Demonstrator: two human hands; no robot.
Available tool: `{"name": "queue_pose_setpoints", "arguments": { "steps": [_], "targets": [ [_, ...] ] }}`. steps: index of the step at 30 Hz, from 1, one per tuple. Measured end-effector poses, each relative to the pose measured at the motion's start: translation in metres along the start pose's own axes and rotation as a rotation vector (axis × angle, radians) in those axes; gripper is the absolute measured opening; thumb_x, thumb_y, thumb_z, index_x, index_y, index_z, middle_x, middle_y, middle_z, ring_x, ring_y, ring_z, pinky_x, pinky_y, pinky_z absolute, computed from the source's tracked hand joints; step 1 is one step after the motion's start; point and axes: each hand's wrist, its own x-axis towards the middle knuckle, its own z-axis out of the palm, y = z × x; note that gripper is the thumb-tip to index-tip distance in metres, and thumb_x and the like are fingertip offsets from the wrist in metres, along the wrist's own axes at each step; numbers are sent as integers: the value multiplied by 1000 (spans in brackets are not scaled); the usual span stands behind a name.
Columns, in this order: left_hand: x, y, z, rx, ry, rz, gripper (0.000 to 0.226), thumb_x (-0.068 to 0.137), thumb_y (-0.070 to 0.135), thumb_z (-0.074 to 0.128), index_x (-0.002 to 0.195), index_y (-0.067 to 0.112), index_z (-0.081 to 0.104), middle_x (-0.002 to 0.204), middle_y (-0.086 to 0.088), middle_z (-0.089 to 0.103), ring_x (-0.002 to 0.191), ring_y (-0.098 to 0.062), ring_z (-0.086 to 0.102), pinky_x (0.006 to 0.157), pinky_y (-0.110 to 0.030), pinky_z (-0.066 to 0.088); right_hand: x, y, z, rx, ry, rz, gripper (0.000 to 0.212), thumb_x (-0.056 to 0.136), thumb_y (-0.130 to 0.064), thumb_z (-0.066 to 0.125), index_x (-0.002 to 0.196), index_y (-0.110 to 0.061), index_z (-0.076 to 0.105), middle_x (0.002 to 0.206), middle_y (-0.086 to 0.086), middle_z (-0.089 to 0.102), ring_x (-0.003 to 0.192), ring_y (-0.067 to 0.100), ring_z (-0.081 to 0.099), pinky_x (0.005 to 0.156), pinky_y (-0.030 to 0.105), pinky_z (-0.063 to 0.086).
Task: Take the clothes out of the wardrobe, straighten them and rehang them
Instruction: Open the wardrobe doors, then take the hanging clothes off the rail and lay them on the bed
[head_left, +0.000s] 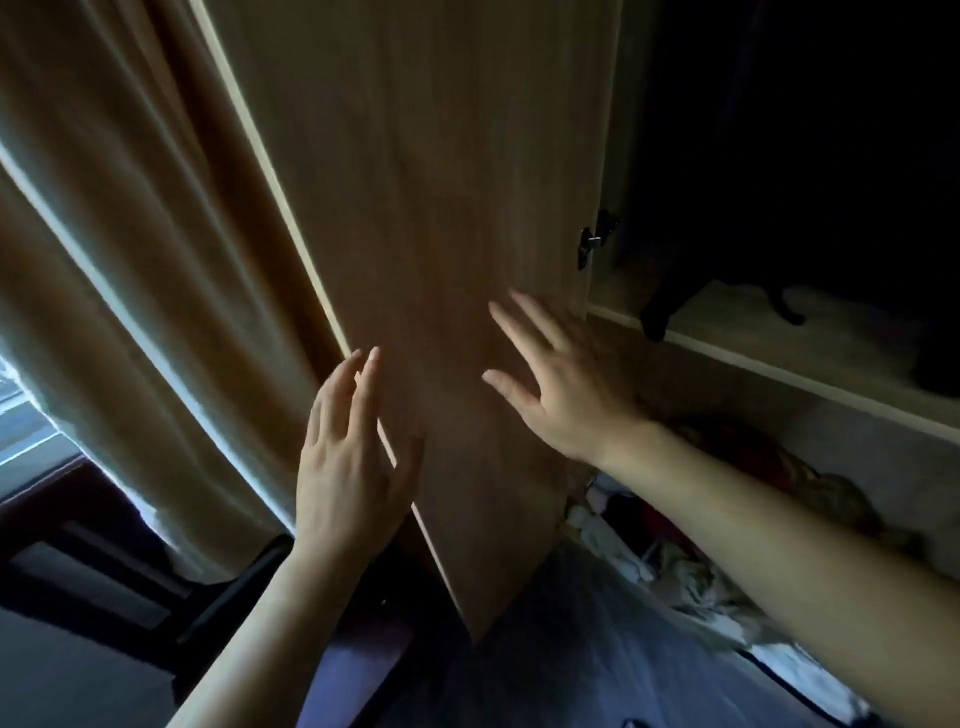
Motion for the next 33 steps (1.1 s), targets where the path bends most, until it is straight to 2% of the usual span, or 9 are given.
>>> {"name": "queue_pose_setpoints", "arguments": {
  "steps": [4, 7, 11, 14, 18, 22, 29, 33],
  "targets": [
    [2, 22, 14, -18, -141, 145, 65, 87, 40, 43, 144, 11, 33, 144, -12, 40, 135, -29, 36, 109, -44, 34, -54, 12, -31, -80, 2, 160, 67, 90, -59, 27, 144, -19, 33, 152, 5, 28, 139, 25, 24, 113, 42, 25],
    [25, 50, 30, -37, -200, 245, 64, 88, 44, 42, 145, 15, 34, 143, -9, 43, 134, -28, 37, 107, -47, 37, -69, 25, -67, -148, 58, 234, 70, 89, -60, 25, 143, -17, 35, 151, 5, 29, 140, 24, 24, 112, 39, 24],
    [82, 100, 41, -54, -199, 353, 61, 91, 50, 37, 144, 20, 34, 140, -6, 46, 128, -28, 42, 102, -46, 41, -56, 51, -126, -220, 173, 270, 69, 89, -58, 28, 142, -14, 37, 150, 6, 31, 139, 27, 26, 111, 45, 28],
    [137, 142, 47, -96, -146, 406, 61, 90, 51, 37, 143, 22, 35, 138, -4, 46, 123, -29, 45, 96, -46, 44, -31, 74, -177, -273, 264, 262, 64, 93, -54, 34, 142, -13, 36, 151, 6, 30, 140, 25, 24, 113, 40, 26],
    [217, 195, 54, -169, -49, 462, 60, 89, 49, 38, 142, 21, 36, 140, -5, 44, 127, -25, 41, 101, -38, 37, 16, 107, -247, -348, 374, 229, 59, 95, -46, 43, 144, -14, 32, 152, 5, 27, 140, 22, 21, 110, 33, 23],
    [304, 236, 56, -183, 46, 523, 59, 90, 49, 40, 141, 19, 37, 138, -7, 45, 125, -25, 44, 100, -29, 33, 71, 141, -314, -405, 444, 175, 59, 95, -46, 42, 144, -16, 30, 152, 3, 25, 140, 20, 21, 108, 36, 28],
    [418, 280, 37, -173, 230, 495, 73, 82, 58, 31, 139, 13, 41, 134, -15, 49, 125, -31, 45, 105, -35, 34, 170, 173, -412, -447, 576, 16, 61, 94, -47, 44, 143, -13, 32, 149, 6, 29, 134, 23, 32, 106, 32, 32],
    [459, 293, 25, -171, 295, 464, 68, 84, 54, 36, 140, 14, 40, 137, -12, 47, 127, -29, 43, 104, -32, 32, 228, 169, -451, -392, 653, -45, 64, 92, -50, 47, 143, -14, 33, 148, 4, 31, 131, 20, 36, 102, 28, 35]
  ]
}}
